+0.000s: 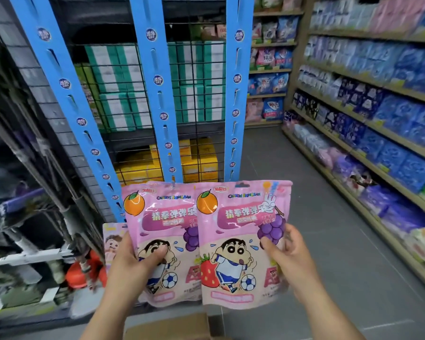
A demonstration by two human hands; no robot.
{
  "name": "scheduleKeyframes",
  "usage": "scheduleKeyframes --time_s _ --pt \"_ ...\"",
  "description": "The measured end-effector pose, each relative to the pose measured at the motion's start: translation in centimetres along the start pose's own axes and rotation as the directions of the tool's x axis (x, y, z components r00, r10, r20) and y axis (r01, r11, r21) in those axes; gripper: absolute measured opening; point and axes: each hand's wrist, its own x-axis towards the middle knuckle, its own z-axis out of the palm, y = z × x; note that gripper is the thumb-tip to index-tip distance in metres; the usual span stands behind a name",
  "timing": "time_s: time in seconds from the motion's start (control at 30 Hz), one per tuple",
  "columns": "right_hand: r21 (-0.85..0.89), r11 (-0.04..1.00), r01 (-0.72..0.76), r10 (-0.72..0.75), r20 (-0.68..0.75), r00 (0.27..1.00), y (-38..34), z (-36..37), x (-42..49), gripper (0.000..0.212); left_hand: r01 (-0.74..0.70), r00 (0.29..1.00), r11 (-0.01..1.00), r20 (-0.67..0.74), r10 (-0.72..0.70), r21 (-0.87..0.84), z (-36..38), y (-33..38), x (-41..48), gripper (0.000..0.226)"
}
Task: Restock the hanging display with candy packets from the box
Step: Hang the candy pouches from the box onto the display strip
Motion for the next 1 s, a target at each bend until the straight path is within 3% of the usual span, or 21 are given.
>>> scheduleKeyframes --time_s 0.23,0.4,0.57,0.8,1.0 --pt "-0.056 0.998 -0.019 0.023 0.067 0.997 -0.4 -2.5 6.8 0.038 0.063 0.996 0.996 -0.069 -0.059 0.057 0.8 0.2 2.8 0.056" --pt "-0.124 0.992 -0.036 0.055 0.153 0.987 -0.5 -4.2 12.2 0.038 0.131 0.973 0.991 -0.19 -0.134 -0.026 2.9 0.1 3.4 0.052" --pt "-0.169 0.985 -0.04 0.08 0.237 0.968 -0.3 -4.9 16.5 0.038 0.115 0.958 0.993 -0.263 -0.118 -0.027 6.3 0.4 4.2 0.03" --pt "-0.245 0.969 -0.028 0.11 0.328 0.938 0.4 -4.3 19.1 0.034 0.086 0.939 0.996 -0.333 -0.084 -0.011 8.0 -0.2 3.8 0.045" --pt "-0.306 0.952 -0.021 0.127 0.331 0.935 0.8 -3.2 19.8 0.034 0.1 0.922 0.995 -0.375 -0.092 0.002 8.2 -0.3 3.4 0.037"
